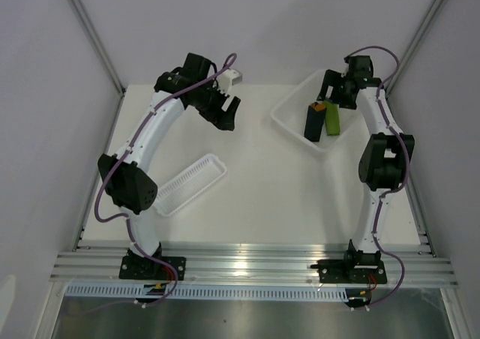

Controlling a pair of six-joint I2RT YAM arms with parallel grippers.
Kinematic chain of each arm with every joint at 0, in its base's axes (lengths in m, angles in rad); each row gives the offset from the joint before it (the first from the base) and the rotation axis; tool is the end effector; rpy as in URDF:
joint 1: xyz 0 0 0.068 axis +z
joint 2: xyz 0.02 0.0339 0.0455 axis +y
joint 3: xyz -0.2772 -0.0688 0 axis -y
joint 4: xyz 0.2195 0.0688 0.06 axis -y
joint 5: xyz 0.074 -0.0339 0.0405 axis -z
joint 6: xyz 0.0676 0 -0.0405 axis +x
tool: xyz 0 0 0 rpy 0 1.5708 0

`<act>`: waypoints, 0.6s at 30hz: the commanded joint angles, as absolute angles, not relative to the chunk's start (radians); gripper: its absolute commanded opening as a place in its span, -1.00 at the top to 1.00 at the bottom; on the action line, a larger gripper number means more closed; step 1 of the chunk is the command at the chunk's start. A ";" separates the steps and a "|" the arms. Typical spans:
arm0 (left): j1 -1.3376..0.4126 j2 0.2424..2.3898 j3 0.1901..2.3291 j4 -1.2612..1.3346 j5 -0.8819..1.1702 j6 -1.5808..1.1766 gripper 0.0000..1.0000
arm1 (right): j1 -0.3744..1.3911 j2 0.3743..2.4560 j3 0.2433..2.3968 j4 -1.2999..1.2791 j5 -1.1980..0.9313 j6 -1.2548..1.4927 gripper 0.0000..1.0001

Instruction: Place the utensils on the paper napkin and roll it up

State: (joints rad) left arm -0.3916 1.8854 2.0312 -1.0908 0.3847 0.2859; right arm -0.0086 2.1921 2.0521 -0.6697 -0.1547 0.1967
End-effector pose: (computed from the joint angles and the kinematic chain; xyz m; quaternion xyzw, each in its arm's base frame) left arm 0.3547 -0.1739 0.3576 0.3658 0.8613 -0.1976 0.2921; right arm 0.5043 0.0061 0.2657 0.0663 0.9238 0.1062 0.3619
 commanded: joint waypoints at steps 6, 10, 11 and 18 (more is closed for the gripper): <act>-0.305 1.845 2.030 -0.991 0.083 0.181 -0.78 | -0.127 1.953 2.045 -0.641 -0.126 0.222 -0.99; -0.252 1.809 1.975 -0.968 0.005 0.166 -0.80 | -0.172 1.873 1.973 -0.686 0.020 0.183 -0.99; -0.227 1.802 1.965 -0.963 0.000 0.163 -0.80 | -0.181 1.835 1.954 -0.695 0.078 0.172 -0.99; -0.126 1.701 1.768 -0.898 -0.064 0.150 -0.80 | -0.228 1.637 1.706 -0.658 0.206 0.112 -0.99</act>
State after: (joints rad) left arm -0.1577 1.7927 1.8370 -0.9531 -0.0086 0.1795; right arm -0.2092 1.7329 1.7748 -0.6674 0.1158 0.1528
